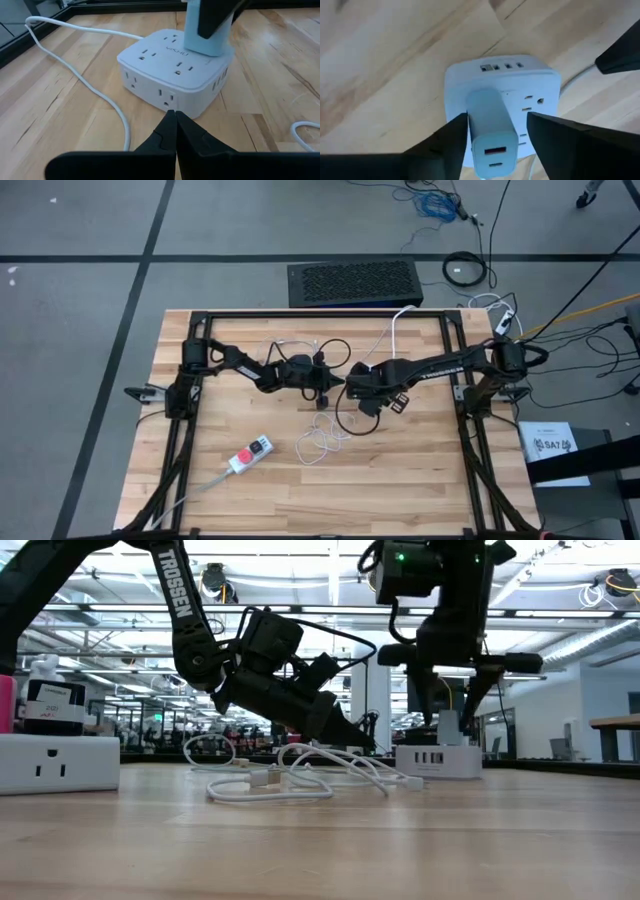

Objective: Insert USB
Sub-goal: Insert the blue charger adapter into the top white outlet extension

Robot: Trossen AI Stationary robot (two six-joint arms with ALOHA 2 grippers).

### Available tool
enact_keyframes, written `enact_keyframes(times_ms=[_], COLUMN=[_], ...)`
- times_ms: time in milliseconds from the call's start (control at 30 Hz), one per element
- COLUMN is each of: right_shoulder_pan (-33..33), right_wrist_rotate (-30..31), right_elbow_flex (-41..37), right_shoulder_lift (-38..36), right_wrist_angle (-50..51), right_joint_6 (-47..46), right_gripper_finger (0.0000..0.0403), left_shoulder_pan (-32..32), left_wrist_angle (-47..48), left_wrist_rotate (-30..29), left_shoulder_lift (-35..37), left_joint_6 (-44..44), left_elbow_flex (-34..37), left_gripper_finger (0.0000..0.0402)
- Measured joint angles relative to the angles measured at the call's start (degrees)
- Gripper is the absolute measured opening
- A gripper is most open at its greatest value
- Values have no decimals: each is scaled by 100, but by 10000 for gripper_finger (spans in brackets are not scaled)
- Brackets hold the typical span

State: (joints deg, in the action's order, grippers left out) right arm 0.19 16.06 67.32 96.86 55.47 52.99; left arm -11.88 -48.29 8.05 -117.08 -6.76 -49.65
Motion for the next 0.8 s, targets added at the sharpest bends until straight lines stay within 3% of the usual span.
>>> enact_keyframes(times_ms=[267,367,467,567,667,800], right_shoulder_pan=[268,267,6,-213,-198,-92], right_wrist_rotate=[27,-91,-703,-953,-537,-112], right_elbow_flex=[757,1324,1532,1253,736,46], right_shoulder_lift=[0,-10,-98,-307,-646,-1189], right_wrist_angle=[505,1016,1192,865,373,-219], right_joint_6=[-1008,-2060,-3586,-4841,-5552,-6483], right_gripper_finger=[190,179,152,98,26,8], left_shoulder_pan=[0,0,2,1,0,-94], left_wrist_angle=[-3,-15,-25,-87,-278,-785], left_wrist_rotate=[0,0,0,0,47,497], left_shoulder_lift=[0,0,0,0,0,0], left_joint_6=[42,44,168,199,322,606], left_elbow_flex=[0,0,0,0,0,95], left_gripper_finger=[1,1,1,1,1,1])
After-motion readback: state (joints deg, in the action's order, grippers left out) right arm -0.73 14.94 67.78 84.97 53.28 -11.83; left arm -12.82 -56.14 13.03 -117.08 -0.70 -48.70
